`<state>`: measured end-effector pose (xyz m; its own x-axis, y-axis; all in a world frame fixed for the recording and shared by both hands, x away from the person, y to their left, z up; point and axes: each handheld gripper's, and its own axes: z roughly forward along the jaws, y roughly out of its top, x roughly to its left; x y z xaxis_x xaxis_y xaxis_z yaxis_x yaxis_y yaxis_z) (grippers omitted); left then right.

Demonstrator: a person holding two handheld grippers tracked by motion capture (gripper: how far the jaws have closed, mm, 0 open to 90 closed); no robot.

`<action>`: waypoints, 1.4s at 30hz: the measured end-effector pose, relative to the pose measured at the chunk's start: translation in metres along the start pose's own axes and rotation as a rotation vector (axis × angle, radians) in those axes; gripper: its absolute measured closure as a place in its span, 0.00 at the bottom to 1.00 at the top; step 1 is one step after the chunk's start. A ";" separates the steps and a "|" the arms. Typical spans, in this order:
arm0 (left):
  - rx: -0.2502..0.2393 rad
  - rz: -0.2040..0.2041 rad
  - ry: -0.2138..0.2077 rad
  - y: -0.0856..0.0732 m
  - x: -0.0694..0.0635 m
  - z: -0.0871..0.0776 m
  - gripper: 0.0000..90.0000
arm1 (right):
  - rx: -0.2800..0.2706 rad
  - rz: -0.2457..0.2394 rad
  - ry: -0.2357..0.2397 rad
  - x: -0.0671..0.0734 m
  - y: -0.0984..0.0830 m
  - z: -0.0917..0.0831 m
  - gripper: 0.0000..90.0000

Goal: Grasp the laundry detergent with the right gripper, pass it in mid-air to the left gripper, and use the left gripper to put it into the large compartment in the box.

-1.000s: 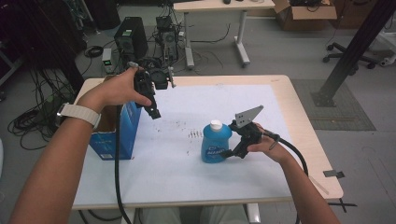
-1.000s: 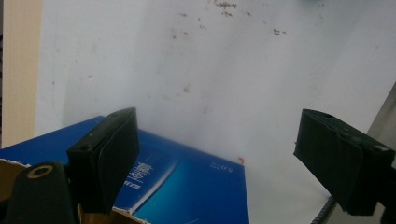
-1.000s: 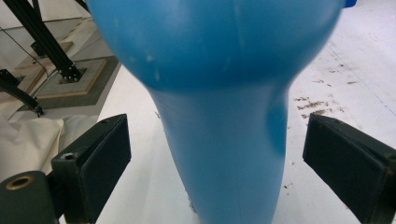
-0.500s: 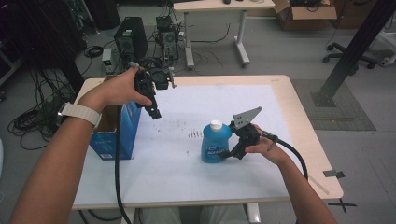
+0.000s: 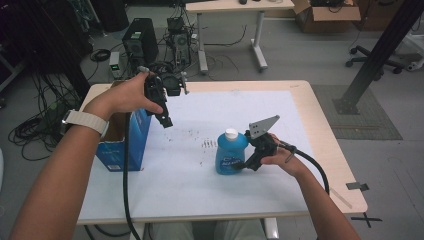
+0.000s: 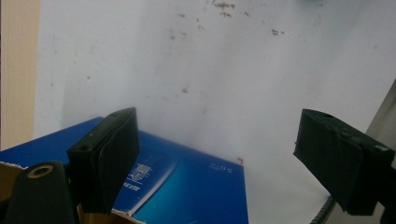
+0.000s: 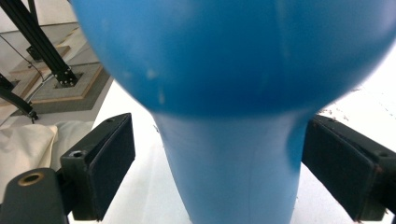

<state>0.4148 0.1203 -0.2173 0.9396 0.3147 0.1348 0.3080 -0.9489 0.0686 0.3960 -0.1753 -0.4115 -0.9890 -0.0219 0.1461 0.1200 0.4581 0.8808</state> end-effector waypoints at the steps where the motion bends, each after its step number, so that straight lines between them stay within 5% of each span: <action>1: -0.002 -0.001 0.001 0.000 0.000 0.000 0.16 | -0.001 0.000 -0.002 0.000 0.000 0.000 0.14; 42: -0.009 -0.010 0.006 -0.003 0.001 -0.001 0.16 | -0.018 -0.051 -0.015 0.002 0.001 0.000 0.41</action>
<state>0.4148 0.1237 -0.2167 0.9357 0.3240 0.1397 0.3157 -0.9456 0.0785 0.3946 -0.1750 -0.4098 -0.9951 -0.0320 0.0939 0.0703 0.4403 0.8951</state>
